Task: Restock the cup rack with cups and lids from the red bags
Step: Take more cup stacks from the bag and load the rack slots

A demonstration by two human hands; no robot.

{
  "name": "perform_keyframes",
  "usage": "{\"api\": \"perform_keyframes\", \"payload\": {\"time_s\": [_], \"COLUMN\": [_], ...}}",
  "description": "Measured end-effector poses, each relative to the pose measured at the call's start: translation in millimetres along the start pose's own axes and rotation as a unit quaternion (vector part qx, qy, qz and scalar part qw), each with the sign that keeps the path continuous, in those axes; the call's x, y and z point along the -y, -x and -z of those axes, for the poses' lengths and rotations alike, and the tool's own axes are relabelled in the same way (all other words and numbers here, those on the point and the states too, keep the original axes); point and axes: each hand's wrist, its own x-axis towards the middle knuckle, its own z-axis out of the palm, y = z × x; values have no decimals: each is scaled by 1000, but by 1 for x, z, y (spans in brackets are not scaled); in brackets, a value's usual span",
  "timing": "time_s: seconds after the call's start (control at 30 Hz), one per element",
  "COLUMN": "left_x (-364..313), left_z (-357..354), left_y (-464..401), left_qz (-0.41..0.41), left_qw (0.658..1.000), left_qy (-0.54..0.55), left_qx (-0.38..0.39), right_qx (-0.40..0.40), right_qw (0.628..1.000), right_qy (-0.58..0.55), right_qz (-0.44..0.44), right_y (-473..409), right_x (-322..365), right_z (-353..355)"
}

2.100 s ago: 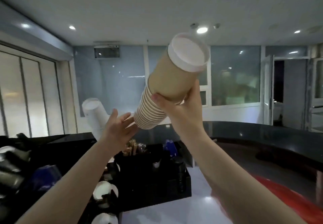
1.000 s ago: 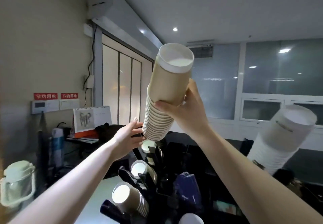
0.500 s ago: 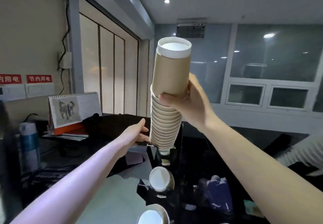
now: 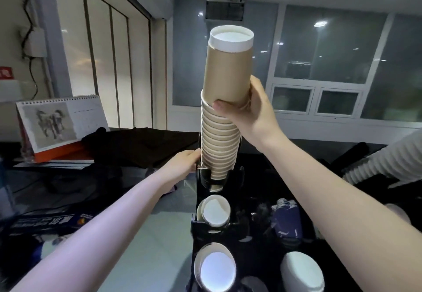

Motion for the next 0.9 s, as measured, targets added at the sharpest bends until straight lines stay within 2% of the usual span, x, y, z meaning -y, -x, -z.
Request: {"api": "perform_keyframes", "payload": {"time_s": [0.2, 0.3, 0.4, 0.57, 0.73, 0.9], "left_x": [5, 10, 11, 1, 0, -3], "left_z": [1, 1, 4, 4, -1, -8], "left_y": [5, 7, 10, 21, 20, 21], "left_qz": [-18, -46, -112, -199, -227, -255], "left_qw": [999, 999, 993, 980, 971, 966], "left_qy": [9, -12, -21, -6, -62, -37], "left_qx": [42, 19, -23, -4, -32, -10], "right_qx": [37, 36, 37, 22, 2, -41], "right_qw": [996, 998, 997, 996, 996, 997], "right_qy": [84, 53, 29, 3, 0, 28], "right_qz": [0, -28, -63, -88, -87, -51], "right_y": [15, 28, 41, 49, 58, 67], "right_x": [-12, -26, -38, -46, -52, -62], "right_z": [-15, -13, -10, -10, -16, -22]}}
